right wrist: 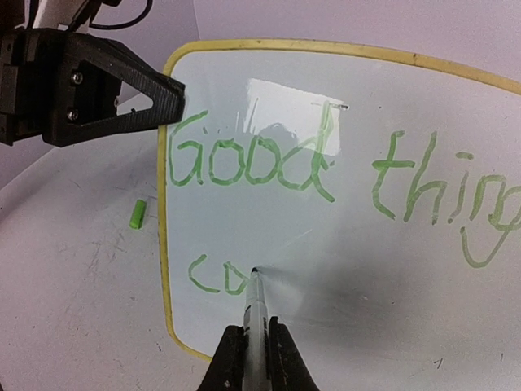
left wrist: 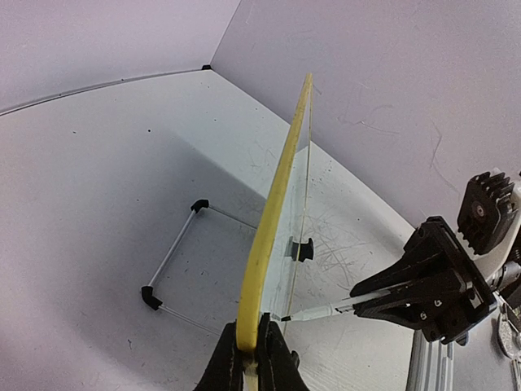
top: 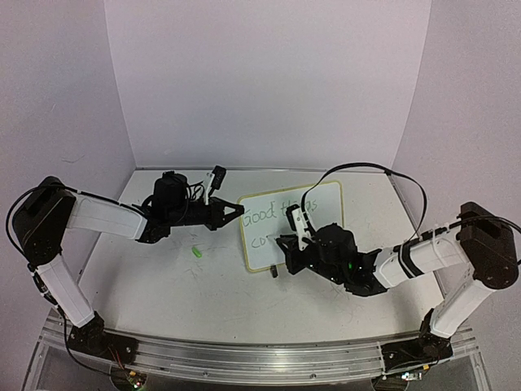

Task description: Write a sentence on the whiteboard

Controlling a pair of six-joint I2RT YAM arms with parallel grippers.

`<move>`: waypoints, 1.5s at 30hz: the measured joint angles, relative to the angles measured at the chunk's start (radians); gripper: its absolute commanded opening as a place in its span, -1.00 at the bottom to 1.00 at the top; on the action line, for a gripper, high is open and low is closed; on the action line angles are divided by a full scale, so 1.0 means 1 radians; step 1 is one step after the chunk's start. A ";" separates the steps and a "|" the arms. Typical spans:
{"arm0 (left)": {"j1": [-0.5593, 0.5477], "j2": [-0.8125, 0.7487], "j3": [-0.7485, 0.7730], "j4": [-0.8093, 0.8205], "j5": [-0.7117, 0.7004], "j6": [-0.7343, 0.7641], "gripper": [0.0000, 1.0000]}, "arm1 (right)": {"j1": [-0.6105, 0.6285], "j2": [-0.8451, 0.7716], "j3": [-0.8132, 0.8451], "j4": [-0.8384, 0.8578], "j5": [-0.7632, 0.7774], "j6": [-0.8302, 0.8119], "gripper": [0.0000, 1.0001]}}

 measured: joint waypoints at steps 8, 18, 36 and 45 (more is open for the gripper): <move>0.000 0.000 0.000 0.000 0.000 0.000 -1.00 | 0.000 0.003 0.001 -0.010 0.009 0.007 -1.00; 0.000 0.000 0.000 0.000 0.000 0.000 -1.00 | 0.000 0.003 0.006 -0.028 0.009 0.027 -1.00; 0.000 0.000 0.000 0.000 -0.004 0.002 -1.00 | 0.003 0.011 0.006 -0.053 -0.003 0.066 -1.00; 0.000 0.000 0.000 -0.001 -0.007 0.003 -1.00 | 0.006 0.016 0.006 -0.060 -0.007 0.073 -1.00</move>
